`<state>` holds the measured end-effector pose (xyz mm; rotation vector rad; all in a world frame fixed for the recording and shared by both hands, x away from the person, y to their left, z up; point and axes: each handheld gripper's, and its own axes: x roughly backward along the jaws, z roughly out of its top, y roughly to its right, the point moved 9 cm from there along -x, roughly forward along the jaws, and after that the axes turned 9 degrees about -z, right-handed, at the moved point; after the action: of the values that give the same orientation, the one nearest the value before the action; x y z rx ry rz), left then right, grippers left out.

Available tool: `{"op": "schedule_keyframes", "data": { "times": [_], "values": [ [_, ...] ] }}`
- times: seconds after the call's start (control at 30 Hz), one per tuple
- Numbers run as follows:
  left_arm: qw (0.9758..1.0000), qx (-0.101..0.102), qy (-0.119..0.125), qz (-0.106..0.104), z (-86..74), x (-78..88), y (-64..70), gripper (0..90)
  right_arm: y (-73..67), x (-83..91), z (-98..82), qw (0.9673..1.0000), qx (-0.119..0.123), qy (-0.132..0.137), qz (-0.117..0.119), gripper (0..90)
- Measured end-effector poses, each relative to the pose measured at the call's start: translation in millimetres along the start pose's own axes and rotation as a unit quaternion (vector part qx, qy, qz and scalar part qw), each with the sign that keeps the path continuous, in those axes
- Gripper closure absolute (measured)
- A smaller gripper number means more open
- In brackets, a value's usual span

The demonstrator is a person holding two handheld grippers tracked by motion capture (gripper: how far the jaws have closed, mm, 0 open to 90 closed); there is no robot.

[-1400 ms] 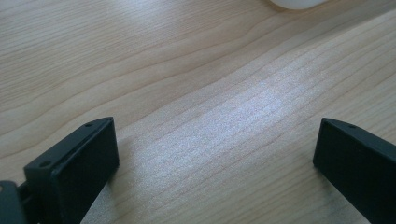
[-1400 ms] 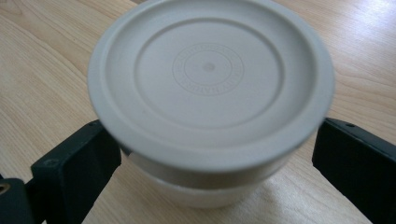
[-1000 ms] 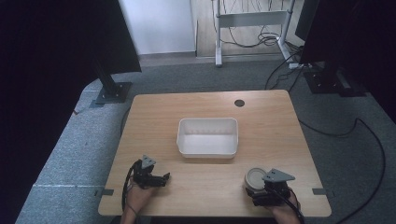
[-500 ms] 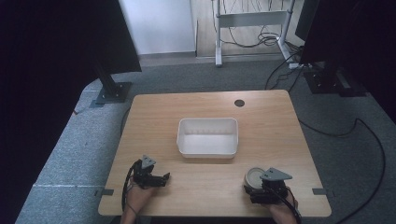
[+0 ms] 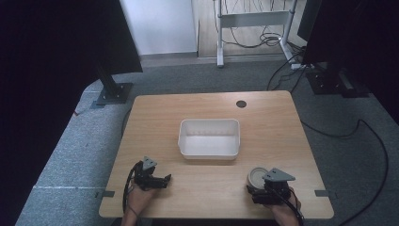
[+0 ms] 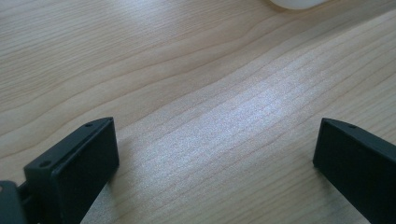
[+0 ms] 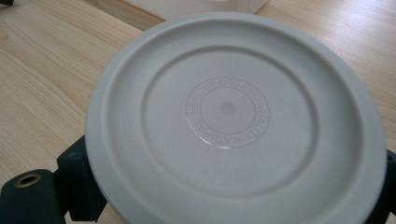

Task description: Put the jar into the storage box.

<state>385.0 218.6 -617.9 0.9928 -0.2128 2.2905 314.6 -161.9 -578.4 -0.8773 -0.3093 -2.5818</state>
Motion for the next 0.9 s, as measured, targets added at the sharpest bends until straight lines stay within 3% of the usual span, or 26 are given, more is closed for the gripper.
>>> {"op": "schedule_keyframes", "data": {
  "times": [0.9],
  "values": [
    [1.0, 0.0, 0.0, 0.0, 0.0, 0.0, 0.0, 0.0, -12.9, -12.9, 25.4, 0.9997, 0.025, 0.004, 0.0, 9.1]
  ]
}}
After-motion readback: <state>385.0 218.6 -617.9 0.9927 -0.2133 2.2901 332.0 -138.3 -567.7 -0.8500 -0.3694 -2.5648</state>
